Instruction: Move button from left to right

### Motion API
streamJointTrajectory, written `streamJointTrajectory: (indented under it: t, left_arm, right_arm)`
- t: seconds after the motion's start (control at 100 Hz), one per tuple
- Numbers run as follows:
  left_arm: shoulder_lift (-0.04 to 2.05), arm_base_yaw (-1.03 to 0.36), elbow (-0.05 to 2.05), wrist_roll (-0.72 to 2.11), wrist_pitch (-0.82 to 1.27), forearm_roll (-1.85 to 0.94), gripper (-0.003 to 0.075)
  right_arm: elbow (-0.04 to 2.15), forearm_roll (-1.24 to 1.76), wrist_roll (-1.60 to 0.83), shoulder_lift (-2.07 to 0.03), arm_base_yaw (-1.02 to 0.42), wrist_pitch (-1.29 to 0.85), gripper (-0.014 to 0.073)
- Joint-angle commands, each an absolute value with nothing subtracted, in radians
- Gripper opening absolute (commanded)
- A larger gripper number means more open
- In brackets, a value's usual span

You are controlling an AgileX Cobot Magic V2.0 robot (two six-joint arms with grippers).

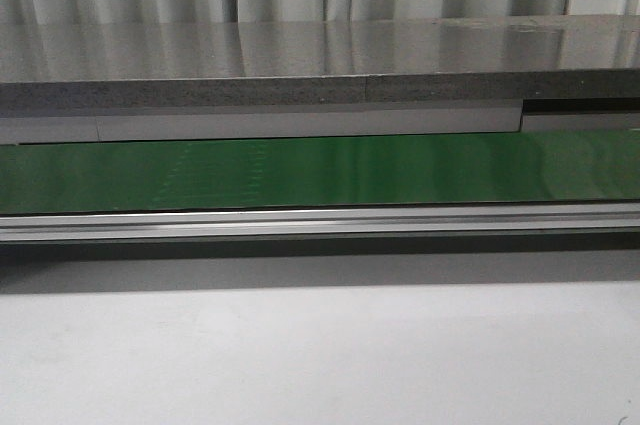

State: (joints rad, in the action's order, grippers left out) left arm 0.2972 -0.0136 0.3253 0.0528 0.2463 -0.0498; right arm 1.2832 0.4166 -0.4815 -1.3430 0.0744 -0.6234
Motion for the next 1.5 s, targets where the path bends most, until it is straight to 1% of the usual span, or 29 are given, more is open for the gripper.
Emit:
streamJointTrajectory:
  t: [0.0,0.25,0.45,0.58,0.79,0.93,1.02,1.12,1.19,1.4,1.49]
  left_arm:
    - [0.306,-0.02,0.352,0.044,0.171,-0.058,-0.002]
    - [0.306,-0.02,0.352,0.044,0.171,-0.058,-0.002]
    - [0.306,-0.02,0.352,0.044,0.171,-0.058,-0.002]
    - [0.306,-0.02,0.352,0.044,0.171,-0.058,-0.002]
    - [0.306,-0.02,0.352,0.044,0.171,-0.058,-0.002]
    - [0.306,-0.02,0.352,0.044,0.171,-0.058,-0.002]
    - [0.306,-0.02,0.352,0.044,0.171,-0.058,-0.002]
    - [0.306,-0.02,0.352,0.044,0.171,-0.058,-0.002]
    - [0.306,-0.02,0.352,0.044,0.171,-0.058,-0.002]
    - [0.306,-0.02,0.352,0.044,0.171,-0.058,-0.002]
    - [0.306,-0.02,0.352,0.044,0.171,-0.058,-0.002]
  right_arm:
    - [1.251,0.442,-0.477,-1.243,0.045,-0.532,0.048]
    - [0.953,0.451,-0.477,-0.987,-0.04,-0.293,0.048]
    - [0.703,0.465,-0.477,-0.771,-0.061,-0.2,0.048]
    - [0.567,0.473,-0.477,-0.633,-0.061,-0.183,0.048]
    - [0.425,0.517,-0.477,-0.465,-0.057,-0.195,0.0478]
    - [0.362,0.517,-0.477,-0.411,-0.049,-0.195,0.0478]
    - [0.345,0.517,-0.477,-0.406,-0.048,-0.177,0.0461]
    - [0.345,0.517,-0.478,-0.406,-0.048,-0.176,0.0398]
    - [0.345,0.517,-0.478,-0.406,-0.048,-0.176,0.0324]
    - [0.345,0.517,-0.478,-0.406,-0.048,-0.175,0.0038]
    - [0.345,0.517,-0.478,-0.406,-0.048,-0.175,-0.0062]
